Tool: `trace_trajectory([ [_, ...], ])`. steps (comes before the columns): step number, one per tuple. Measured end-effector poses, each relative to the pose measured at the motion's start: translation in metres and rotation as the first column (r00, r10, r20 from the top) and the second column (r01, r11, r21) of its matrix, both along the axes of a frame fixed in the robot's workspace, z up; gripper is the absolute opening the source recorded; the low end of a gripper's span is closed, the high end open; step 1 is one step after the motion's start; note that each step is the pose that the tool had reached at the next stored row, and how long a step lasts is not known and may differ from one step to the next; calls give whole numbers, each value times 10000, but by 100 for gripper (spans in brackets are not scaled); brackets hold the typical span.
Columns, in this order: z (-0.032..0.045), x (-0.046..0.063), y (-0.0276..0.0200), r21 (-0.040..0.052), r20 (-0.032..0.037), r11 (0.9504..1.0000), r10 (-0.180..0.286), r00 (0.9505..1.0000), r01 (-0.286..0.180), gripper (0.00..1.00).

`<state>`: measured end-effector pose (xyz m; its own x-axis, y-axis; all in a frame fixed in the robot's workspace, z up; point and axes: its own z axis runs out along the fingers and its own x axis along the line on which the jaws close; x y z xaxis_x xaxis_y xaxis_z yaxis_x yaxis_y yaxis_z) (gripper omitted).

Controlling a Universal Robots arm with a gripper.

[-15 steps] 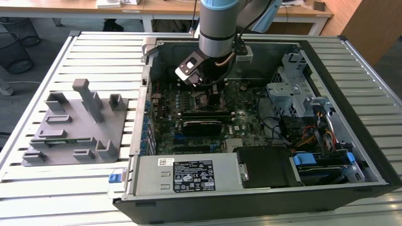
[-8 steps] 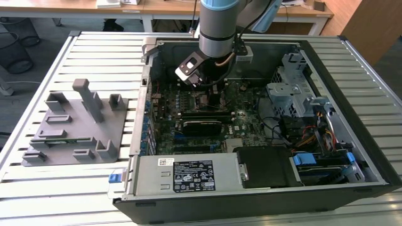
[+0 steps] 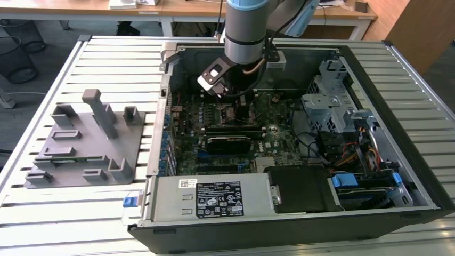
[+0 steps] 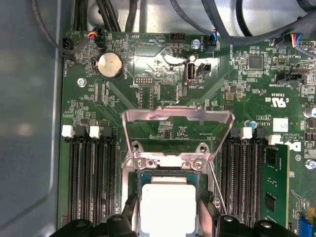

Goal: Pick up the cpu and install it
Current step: 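Place the cpu into insertion slot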

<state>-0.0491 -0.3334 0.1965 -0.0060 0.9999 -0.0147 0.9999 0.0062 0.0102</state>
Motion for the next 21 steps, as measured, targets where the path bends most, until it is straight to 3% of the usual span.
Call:
trace_trajectory([
  [7, 101, 0, 0, 4, 1, 10000, 1, 10000, -1, 59],
  [9, 132, 0, 0, 3, 1, 10000, 1, 10000, -1, 47],
  [13, 188, 0, 0, 2, 1, 10000, 0, 10000, 0, 35],
  [18, 265, 0, 0, 2, 2, 10000, 0, 10000, 0, 12],
  [21, 311, 0, 0, 2, 1, 10000, 0, 10000, 0, 11],
])
